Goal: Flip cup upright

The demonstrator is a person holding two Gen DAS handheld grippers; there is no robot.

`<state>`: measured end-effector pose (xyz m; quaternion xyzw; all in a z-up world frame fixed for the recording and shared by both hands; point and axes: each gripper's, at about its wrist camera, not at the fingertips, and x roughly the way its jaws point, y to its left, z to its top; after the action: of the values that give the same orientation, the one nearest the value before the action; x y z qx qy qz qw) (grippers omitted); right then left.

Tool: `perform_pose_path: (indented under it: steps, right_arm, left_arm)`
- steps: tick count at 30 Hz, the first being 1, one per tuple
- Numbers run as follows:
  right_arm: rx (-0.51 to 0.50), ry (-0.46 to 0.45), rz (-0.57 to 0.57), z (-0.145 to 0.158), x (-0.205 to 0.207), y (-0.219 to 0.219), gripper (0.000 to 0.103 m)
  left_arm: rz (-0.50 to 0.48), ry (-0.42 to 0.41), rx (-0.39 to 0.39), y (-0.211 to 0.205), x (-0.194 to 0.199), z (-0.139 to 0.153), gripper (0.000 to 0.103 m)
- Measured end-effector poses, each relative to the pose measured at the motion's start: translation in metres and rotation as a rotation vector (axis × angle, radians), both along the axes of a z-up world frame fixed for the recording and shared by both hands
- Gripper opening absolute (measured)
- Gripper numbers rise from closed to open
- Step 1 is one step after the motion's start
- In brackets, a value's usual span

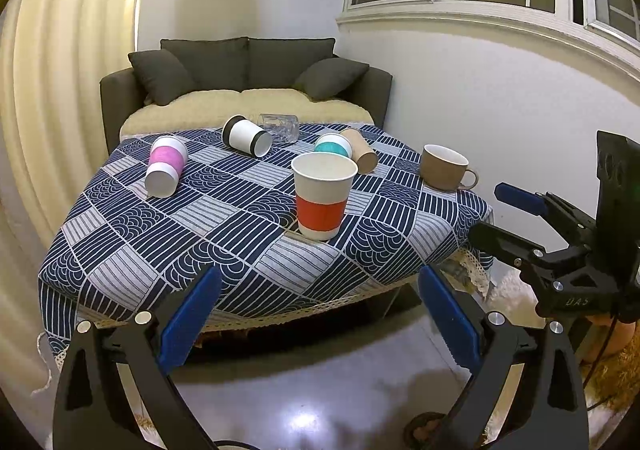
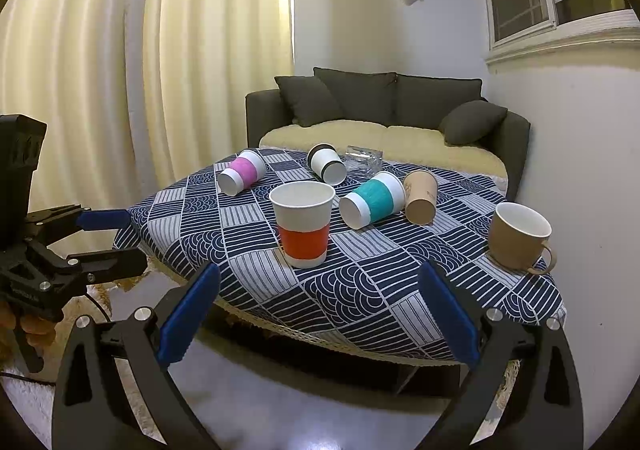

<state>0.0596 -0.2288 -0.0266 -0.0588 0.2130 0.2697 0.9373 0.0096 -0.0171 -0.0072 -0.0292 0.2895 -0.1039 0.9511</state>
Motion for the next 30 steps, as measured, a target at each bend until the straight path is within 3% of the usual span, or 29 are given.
perform_pose_path:
  steps: [30]
  right_arm:
    - [0.0, 0.0, -0.007, 0.003, -0.0024, 0.0, 0.098]
  left_arm:
    - [0.005, -0.005, 0.007, -0.0004, -0.0015, 0.0007, 0.096]
